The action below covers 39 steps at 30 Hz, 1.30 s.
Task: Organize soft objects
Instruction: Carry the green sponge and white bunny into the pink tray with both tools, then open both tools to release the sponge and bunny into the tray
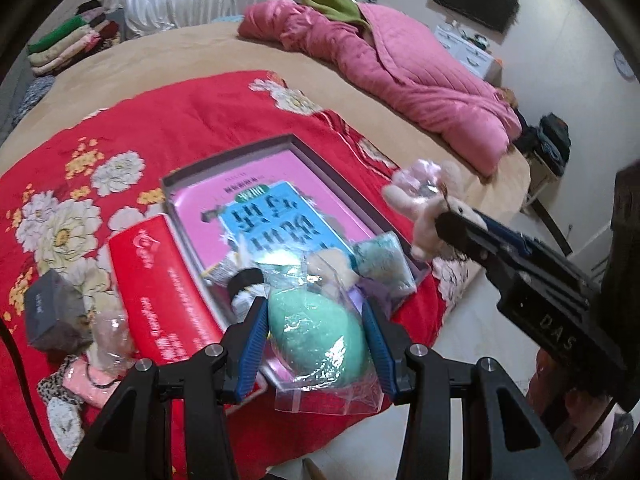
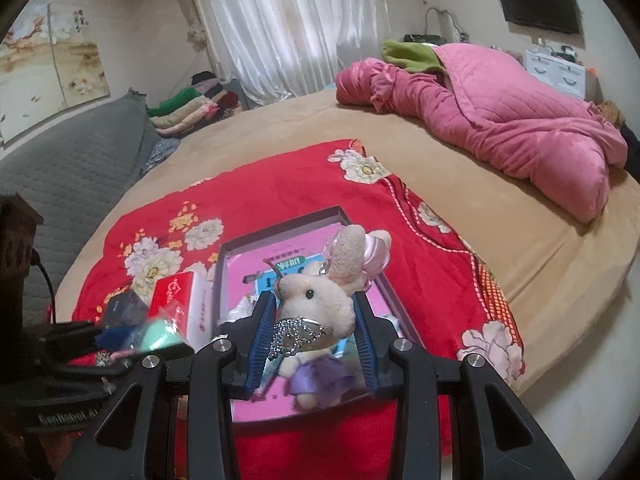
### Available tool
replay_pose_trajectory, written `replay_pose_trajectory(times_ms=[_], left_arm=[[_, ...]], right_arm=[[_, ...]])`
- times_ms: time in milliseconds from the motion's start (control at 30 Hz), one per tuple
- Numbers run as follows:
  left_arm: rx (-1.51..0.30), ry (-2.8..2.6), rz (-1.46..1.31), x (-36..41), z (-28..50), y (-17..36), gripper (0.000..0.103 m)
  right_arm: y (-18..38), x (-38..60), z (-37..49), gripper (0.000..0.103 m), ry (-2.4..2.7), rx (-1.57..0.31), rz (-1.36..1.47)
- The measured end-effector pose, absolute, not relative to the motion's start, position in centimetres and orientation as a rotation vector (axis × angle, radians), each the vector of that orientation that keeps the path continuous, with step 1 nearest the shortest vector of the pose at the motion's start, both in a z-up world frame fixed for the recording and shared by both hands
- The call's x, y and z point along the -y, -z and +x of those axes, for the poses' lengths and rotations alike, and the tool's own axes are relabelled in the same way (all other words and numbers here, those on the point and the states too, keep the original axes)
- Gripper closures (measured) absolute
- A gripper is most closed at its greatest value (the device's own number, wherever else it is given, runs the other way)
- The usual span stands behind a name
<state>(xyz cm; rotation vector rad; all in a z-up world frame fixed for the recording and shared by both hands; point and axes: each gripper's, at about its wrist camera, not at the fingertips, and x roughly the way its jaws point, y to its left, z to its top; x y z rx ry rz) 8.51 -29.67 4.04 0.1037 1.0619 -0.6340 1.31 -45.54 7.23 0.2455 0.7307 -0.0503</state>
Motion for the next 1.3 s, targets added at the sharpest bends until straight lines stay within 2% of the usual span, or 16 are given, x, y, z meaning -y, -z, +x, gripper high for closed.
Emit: replay_pose_trajectory(times_ms=[667,1300], left_arm=[[-1.148,0.686,0.149,34.2,8.9,0.7,0.055],[-1.19,0.62,0.153,33.8,11.7,3.9,0.055]], right_arm=[[-4.7,47.3,3.0,0.063,0.036,-0.779,0.229],[-2.3,46.8,6.6,0.063,-0.011,-0.857,0.195]])
